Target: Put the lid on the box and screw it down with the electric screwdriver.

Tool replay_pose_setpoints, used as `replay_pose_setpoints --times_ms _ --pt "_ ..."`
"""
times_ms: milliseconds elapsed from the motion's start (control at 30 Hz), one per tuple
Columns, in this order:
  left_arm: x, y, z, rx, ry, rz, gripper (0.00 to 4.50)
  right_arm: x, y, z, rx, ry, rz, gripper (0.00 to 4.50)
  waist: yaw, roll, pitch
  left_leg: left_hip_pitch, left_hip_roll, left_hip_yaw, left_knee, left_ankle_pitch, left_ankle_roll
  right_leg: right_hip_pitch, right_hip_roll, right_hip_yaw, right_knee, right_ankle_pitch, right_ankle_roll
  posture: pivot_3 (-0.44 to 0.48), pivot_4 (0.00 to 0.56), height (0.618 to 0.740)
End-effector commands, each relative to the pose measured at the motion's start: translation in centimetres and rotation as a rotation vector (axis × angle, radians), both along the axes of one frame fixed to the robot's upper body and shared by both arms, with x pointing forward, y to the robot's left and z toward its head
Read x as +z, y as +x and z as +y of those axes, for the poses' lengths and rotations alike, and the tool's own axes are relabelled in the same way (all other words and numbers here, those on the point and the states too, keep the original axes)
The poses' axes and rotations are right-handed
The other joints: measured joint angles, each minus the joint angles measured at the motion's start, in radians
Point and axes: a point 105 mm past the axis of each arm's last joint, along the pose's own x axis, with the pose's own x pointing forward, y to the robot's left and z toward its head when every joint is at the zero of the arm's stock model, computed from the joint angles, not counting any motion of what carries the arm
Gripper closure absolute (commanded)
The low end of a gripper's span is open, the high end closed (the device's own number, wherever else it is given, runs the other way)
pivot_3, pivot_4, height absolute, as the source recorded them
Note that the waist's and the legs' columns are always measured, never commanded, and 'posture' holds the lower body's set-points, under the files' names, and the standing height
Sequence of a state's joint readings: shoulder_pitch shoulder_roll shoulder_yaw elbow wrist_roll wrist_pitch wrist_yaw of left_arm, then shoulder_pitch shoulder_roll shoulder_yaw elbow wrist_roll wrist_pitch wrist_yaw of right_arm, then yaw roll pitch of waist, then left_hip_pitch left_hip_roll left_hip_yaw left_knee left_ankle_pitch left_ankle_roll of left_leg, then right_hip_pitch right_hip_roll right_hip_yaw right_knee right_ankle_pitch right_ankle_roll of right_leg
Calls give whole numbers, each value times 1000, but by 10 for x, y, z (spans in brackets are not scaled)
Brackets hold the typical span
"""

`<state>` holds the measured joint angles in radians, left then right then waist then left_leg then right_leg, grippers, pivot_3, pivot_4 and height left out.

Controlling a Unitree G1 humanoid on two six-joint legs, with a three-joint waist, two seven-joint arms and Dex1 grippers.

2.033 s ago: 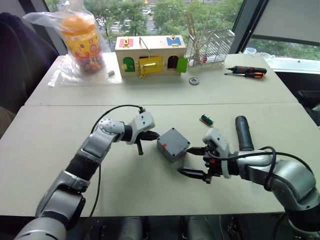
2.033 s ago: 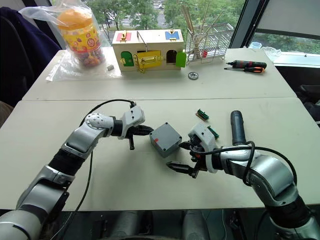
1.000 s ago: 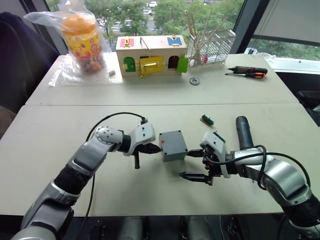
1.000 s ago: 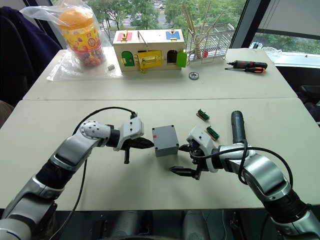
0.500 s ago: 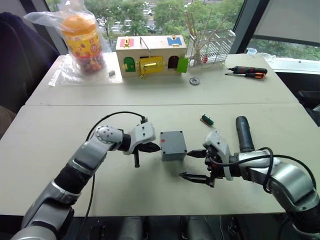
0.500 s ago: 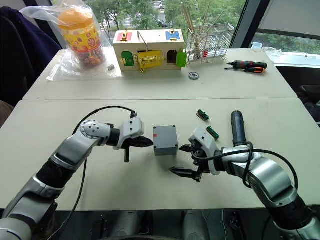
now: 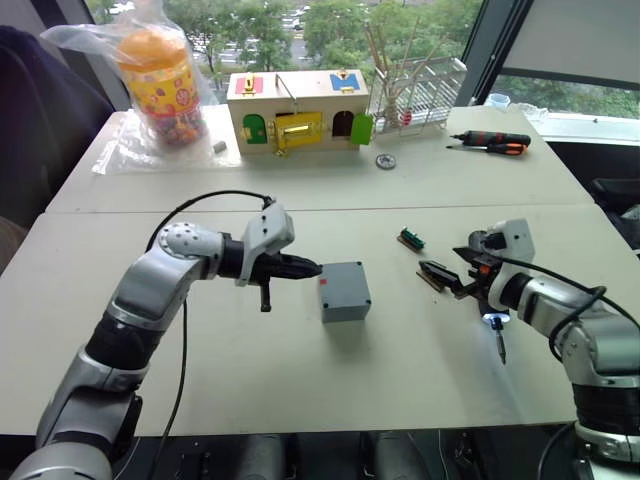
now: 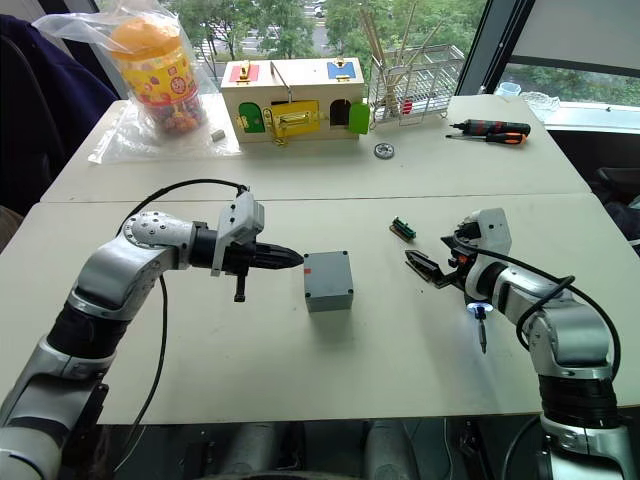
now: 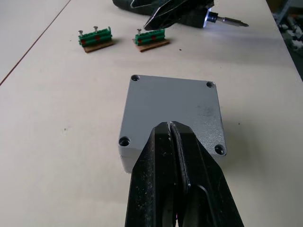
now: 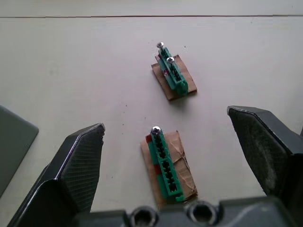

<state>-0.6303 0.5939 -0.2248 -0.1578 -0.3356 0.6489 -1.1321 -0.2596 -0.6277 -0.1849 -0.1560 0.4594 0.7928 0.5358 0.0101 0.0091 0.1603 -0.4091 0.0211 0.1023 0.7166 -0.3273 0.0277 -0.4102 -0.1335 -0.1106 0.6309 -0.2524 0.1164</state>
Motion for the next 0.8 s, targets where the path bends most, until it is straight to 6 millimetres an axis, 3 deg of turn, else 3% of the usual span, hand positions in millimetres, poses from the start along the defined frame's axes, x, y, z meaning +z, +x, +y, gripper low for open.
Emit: replay_pose_setpoints --times_ms 33,100,200,800 --pt "3 -2 -2 0 -5 -20 4500 14 7 2 3 -22 -80 495 0 0 0 0 0 0 0 0 0 0 0 0 0 0 0 0 150 711" --pt "2 -2 -2 4 -7 -18 4500 12 7 2 1 -22 -80 1067 3 0 0 0 1 0 1 0 0 0 0 0 0 0 0 0 150 711" --pt "1 -3 -1 5 -6 -17 4500 11 5 4 17 -1 -73 2367 3 0 0 0 2 0 1 0 0 1 0 0 0 0 0 0 150 711" --pt "-1 -2 -3 -1 -2 -20 4500 5 1 9 33 -16 -54 2367 2 0 0 0 2 0 1 0 0 0 0 0 0 0 0 0 150 711"
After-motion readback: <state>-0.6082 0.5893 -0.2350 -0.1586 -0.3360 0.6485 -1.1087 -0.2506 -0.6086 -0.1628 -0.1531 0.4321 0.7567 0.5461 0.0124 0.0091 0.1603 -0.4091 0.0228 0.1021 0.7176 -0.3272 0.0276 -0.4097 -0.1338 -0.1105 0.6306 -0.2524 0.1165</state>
